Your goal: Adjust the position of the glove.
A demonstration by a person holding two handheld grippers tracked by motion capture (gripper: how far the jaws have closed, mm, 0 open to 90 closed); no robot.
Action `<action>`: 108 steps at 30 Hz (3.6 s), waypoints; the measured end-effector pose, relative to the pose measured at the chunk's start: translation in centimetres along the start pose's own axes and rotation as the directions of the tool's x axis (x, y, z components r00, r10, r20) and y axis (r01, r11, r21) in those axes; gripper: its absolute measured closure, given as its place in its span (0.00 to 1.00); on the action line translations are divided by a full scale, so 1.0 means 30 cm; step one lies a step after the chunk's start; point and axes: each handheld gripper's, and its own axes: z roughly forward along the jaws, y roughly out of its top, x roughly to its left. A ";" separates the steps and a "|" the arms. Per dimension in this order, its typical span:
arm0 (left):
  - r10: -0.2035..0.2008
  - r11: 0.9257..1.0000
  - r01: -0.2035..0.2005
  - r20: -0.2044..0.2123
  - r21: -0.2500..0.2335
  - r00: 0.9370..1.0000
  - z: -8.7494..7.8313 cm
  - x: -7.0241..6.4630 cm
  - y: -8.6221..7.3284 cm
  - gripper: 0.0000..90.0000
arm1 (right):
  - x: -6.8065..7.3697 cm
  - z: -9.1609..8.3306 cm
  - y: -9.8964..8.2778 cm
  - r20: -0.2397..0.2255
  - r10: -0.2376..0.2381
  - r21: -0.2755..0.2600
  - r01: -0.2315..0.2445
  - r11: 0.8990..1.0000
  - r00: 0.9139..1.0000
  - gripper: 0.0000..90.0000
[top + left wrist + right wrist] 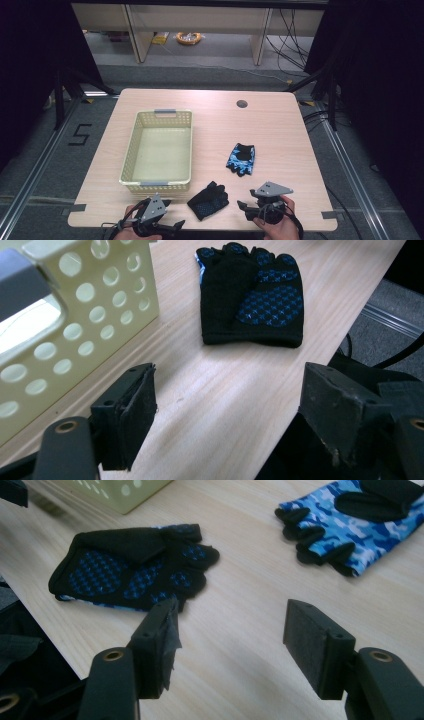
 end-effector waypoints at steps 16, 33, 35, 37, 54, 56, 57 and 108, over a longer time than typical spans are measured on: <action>0.040 0.999 -0.041 -0.008 -0.010 0.999 0.093 -0.002 0.071 0.32 | 0.030 0.188 0.138 -0.055 -0.131 0.024 0.133 0.991 0.990 0.60; 0.067 0.997 -0.066 -0.033 0.028 0.997 0.144 0.013 0.090 0.45 | 0.025 0.290 0.161 -0.117 -0.186 0.111 0.199 0.974 0.975 0.69; 0.072 0.997 -0.072 -0.027 0.032 0.997 0.146 0.008 0.088 0.46 | 0.025 0.287 0.160 -0.116 -0.209 0.113 0.222 0.969 0.971 0.72; 0.074 0.996 -0.072 -0.032 0.049 0.997 0.150 0.006 0.085 0.50 | 0.027 0.288 0.156 -0.114 -0.200 0.099 0.211 0.972 0.973 0.77; 0.126 0.989 -0.123 -0.029 0.077 0.992 0.168 0.007 0.086 0.91 | 0.024 0.274 0.128 -0.152 -0.080 0.080 0.093 0.992 0.985 0.93; 0.128 0.990 -0.126 -0.040 0.059 0.991 0.168 0.006 0.089 0.93 | 0.028 0.269 0.129 -0.158 -0.051 0.094 0.067 0.993 0.986 0.93; 0.131 0.989 -0.128 -0.032 0.072 0.991 0.160 0.009 0.092 0.94 | 0.023 0.259 0.131 -0.166 -0.047 0.101 0.064 0.993 0.985 0.94; 0.111 0.994 -0.111 0.008 -0.017 0.994 0.210 -0.072 0.226 0.63 | -0.100 0.047 0.073 0.015 0.037 -0.022 -0.036 0.999 0.999 0.64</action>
